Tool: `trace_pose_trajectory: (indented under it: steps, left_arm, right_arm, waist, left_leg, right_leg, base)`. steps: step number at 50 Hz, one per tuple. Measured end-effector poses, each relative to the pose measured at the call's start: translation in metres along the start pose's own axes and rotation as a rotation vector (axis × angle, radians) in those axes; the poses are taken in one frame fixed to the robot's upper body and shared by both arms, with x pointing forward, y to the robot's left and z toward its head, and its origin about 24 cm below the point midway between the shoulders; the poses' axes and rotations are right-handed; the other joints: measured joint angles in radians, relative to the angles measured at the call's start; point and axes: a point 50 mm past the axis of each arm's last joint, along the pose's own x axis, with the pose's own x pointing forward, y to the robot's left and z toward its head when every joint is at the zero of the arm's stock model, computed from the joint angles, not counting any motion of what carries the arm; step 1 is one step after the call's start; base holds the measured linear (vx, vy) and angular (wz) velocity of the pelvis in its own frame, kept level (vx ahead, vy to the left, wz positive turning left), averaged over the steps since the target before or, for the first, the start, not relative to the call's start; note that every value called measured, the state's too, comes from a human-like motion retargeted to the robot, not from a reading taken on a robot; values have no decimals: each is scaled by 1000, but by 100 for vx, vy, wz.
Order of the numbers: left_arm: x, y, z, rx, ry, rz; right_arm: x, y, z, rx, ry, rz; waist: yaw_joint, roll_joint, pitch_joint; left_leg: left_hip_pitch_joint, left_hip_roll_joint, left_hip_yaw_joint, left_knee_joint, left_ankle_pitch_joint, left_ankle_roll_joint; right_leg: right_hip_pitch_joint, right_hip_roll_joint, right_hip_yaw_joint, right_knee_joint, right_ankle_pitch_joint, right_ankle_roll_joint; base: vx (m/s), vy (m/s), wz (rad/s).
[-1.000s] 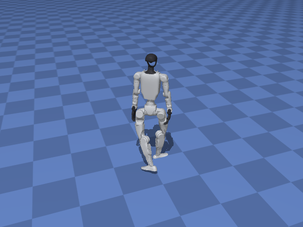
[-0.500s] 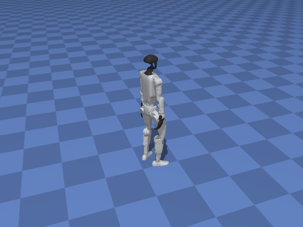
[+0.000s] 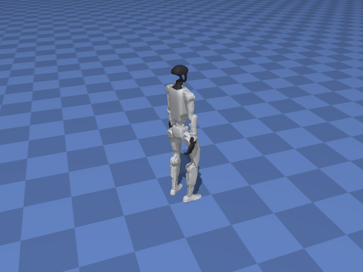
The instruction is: In place motions
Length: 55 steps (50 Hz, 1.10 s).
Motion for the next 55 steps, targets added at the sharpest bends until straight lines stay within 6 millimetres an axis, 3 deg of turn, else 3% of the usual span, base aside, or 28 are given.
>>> trace_pose_trajectory:
  steps: [3,6,11,15,17,20,22,25,28,32,35,38,41,45,47,50,53,55]
  left_arm:
    - [0,-3,-2,9,11,-13]
    - [0,-4,-2,30,13,-19]
    - [0,-3,5,40,-17,-20]
    - [0,-2,17,37,-64,-2]
    - [0,-5,19,23,-74,-1]
    - [0,-11,15,-2,-66,-14]
    - [0,-14,11,-11,-50,-17]
    - [0,-15,1,-36,-10,-7]
    - [-1,-13,-17,-86,48,8]
    - [-3,-6,-36,-128,113,41]
    - [-5,-3,-49,-163,156,63]
    - [-7,-4,-59,-193,190,69]
    - [-9,-9,-66,-208,214,66]
    - [-9,-21,-64,-203,217,35]
    - [-9,-27,-61,-184,202,11]
    - [-7,-32,-54,-144,172,-12]
    - [-5,-29,-41,-101,138,-28]
    - [-4,-25,-34,-85,124,-34]
  right_arm:
    - [-2,-3,10,-10,-36,-11]
    - [-4,-5,18,2,-71,-9]
    - [-7,-7,27,22,-114,8]
    - [-12,-15,36,-5,-135,-10]
    - [-14,-21,37,-19,-142,-34]
    - [-15,-29,33,-29,-135,-68]
    - [-15,-34,27,-15,-122,-84]
    - [-15,-37,17,18,-91,-90]
    - [-12,-34,7,31,-54,-88]
    - [-8,-28,0,22,-27,-89]
    - [-5,-23,-2,10,-28,-79]
    - [-3,-16,-2,18,-40,-58]
    - [-1,-11,-4,50,-56,-35]
    - [0,-11,-10,104,-64,-25]
    - [0,-13,-14,119,-51,-29]
    - [0,-14,-16,141,-41,-39]
    - [-2,-19,-14,136,-58,-34]
    - [-3,-21,-12,105,-54,-36]
  waist:
    - [-21,5,12]
    - [-28,8,25]
    - [40,-14,68]
    - [133,-13,113]
    - [162,-9,119]
    - [197,-2,115]
    - [172,12,95]
    - [152,24,68]
    - [180,7,65]
    - [203,-22,42]
    - [188,-43,8]
    - [146,-61,-39]
    - [99,-57,-84]
    - [113,-7,-108]
    - [132,22,-105]
    - [153,70,-92]
    - [137,165,-84]
    - [121,179,-84]
  left_leg:
    - [-28,-6,-74,9,8,-9]
    - [-61,-11,-139,18,15,-23]
    - [-100,-38,-210,21,46,-49]
    - [-138,-51,-242,-18,103,-103]
    - [-158,-46,-195,-55,83,-138]
    - [-162,29,95,-93,41,-241]
    - [-185,46,255,-108,76,-288]
    - [-182,79,416,-98,121,-288]
    - [-116,125,437,-49,118,-286]
    - [-65,150,408,2,100,-237]
    - [-12,173,512,23,101,-218]
    - [50,169,684,22,119,-176]
    - [66,140,718,22,147,-134]
    - [86,94,705,-62,108,-160]
    - [64,75,556,-87,113,-153]
    - [54,111,487,-71,102,-139]
    - [31,199,412,-27,61,-134]
    - [12,203,370,-11,39,-125]
  right_leg:
    - [-17,37,171,18,17,29]
    - [-13,52,235,23,12,60]
    - [31,26,88,-4,-35,13]
    - [49,-3,-66,-12,-49,21]
    - [55,-14,-165,-17,-60,17]
    - [72,-32,-316,-28,-78,24]
    - [65,-64,-449,-29,-79,43]
    - [75,-81,-612,-47,-85,58]
    - [135,-81,-702,-81,-95,73]
    - [179,-100,-827,-110,-90,98]
    - [202,-109,-935,-133,-83,119]
    - [217,-116,-1042,-152,-68,145]
    - [232,-109,-1135,-165,-42,169]
    - [264,-64,-1195,-156,0,182]
    - [296,-62,-1201,-131,40,169]
    - [327,-97,-1160,-42,130,133]
    - [312,-161,-1045,184,199,14]
    - [203,-256,-818,419,176,-79]
  base:
    - [-3,-3,155]
    - [-8,-2,172]
    - [-16,-1,160]
    - [-39,0,186]
    - [-42,1,246]
    - [-35,7,277]
    - [-40,21,374]
    - [-32,11,338]
    - [-11,4,225]
    - [-8,17,217]
    - [-5,21,239]
    - [1,22,260]
    - [8,29,259]
    - [13,45,144]
    - [19,44,57]
    - [14,46,64]
    - [14,38,114]
    - [24,31,108]
